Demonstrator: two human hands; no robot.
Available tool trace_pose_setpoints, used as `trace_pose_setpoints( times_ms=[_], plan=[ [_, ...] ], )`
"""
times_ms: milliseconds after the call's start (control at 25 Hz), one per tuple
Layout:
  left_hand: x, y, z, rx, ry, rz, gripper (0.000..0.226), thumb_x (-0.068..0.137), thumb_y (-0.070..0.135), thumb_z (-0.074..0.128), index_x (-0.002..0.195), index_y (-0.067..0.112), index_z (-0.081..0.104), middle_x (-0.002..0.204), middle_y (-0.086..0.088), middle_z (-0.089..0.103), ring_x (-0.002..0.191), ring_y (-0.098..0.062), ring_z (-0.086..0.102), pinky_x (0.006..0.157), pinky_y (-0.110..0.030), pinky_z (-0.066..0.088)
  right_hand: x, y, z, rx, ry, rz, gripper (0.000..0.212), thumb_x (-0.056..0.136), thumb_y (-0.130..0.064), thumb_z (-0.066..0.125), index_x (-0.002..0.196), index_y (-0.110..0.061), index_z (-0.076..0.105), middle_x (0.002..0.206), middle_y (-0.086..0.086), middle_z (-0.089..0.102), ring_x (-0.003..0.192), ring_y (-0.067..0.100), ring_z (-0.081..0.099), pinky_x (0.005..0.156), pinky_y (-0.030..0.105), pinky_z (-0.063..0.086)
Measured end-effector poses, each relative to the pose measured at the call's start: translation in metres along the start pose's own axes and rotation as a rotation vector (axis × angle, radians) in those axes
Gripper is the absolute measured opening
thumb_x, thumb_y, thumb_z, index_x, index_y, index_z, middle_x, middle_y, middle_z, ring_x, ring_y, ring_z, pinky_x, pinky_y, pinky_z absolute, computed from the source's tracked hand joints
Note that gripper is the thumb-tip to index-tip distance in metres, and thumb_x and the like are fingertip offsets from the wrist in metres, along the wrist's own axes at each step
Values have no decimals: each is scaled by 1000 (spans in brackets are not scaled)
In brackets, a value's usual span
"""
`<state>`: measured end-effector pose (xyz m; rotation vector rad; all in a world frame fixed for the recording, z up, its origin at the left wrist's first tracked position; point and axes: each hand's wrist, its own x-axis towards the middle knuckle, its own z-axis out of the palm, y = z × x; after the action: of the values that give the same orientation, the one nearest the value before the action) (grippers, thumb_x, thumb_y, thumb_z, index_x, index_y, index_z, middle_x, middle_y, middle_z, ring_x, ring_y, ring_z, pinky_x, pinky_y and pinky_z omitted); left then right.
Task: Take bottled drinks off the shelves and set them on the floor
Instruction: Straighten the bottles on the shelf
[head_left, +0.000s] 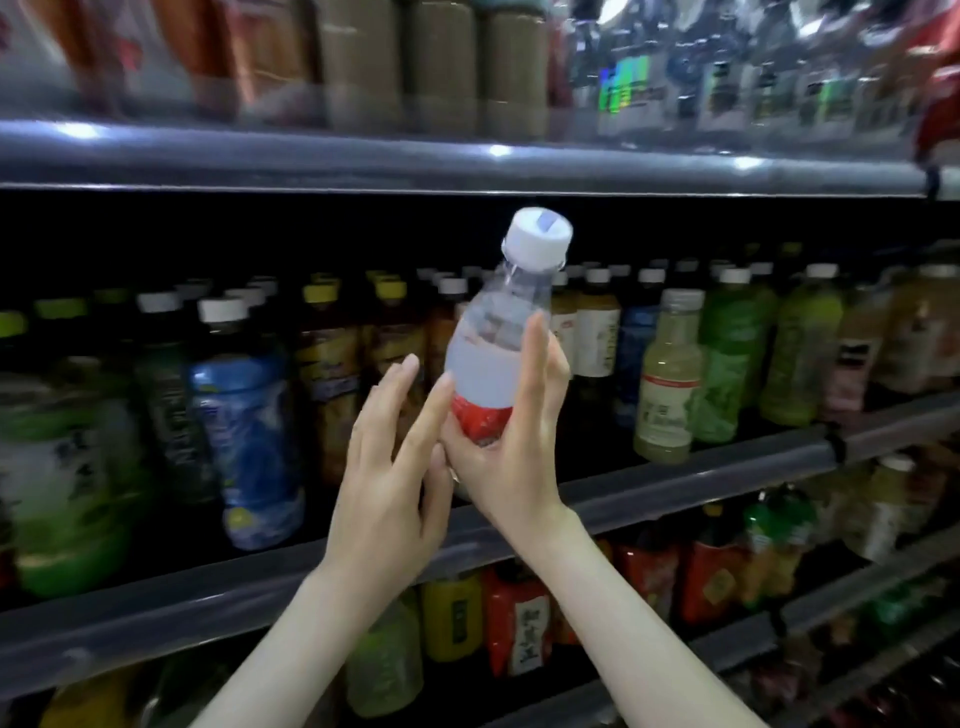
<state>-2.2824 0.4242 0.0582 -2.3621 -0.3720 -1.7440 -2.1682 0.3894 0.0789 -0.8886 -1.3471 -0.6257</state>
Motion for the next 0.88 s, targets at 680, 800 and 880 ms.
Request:
trace_pose_setpoints(
  times_ms=[680, 800, 880],
  plan=[
    [109, 338, 366, -507, -407, -229, 72, 75, 34, 73, 138, 27, 38, 118, 13, 59, 101, -1, 58, 82, -16, 48, 36, 230, -471, 253, -6, 654, 101, 82, -9, 73, 142, -53, 3, 137, 0, 49, 118, 16, 58, 92, 43, 53],
    [127, 355, 428, -393, -415, -142, 76, 76, 37, 72, 141, 22, 35, 124, 8, 57, 105, -8, 56, 83, -19, 46, 36, 287, -514, 206, 3, 763, 79, 81, -15, 75, 136, -35, 21, 126, 2, 55, 105, 14, 65, 84, 42, 57],
    [138, 363, 471, -374, -484, -139, 78, 79, 43, 68, 144, 28, 28, 126, 11, 53, 110, -8, 53, 84, -22, 45, 37, 325, -536, 166, 40, 761, 77, 80, -14, 74, 135, -33, 23, 120, -5, 54, 98, 10, 66, 77, 41, 59]
  ],
)
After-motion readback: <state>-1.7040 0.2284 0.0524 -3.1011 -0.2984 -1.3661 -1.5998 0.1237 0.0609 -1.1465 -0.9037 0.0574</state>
